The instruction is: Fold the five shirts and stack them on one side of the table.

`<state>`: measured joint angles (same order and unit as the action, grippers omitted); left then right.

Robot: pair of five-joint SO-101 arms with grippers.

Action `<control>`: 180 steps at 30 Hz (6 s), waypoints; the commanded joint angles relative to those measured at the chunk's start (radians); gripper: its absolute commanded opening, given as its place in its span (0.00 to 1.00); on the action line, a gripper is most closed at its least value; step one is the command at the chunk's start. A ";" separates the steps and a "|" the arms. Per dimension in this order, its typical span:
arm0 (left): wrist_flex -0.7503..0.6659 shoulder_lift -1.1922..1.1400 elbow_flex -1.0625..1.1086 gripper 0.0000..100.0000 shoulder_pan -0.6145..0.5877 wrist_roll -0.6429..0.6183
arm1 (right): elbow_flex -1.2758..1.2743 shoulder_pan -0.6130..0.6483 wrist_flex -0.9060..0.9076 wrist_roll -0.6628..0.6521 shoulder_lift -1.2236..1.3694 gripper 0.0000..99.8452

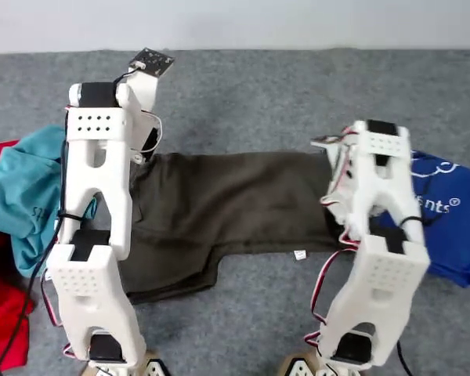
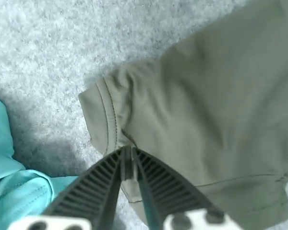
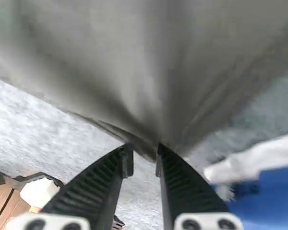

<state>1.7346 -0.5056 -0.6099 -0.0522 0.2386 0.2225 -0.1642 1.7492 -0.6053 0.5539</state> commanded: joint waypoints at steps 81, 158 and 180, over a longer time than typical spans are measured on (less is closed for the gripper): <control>-0.008 0.726 0.483 0.02 -0.726 0.135 | -0.338 1.233 -0.513 0.009 -0.263 0.25; -0.025 0.721 0.516 0.02 -0.789 0.132 | 0.605 1.001 -0.186 0.015 0.202 0.01; -0.021 0.723 0.516 0.02 -0.752 0.132 | 0.859 0.862 -0.125 -0.054 0.323 0.01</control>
<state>1.7315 0.1803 -0.0882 -0.8147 0.3659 1.0311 0.6859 1.5727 -0.6544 0.8869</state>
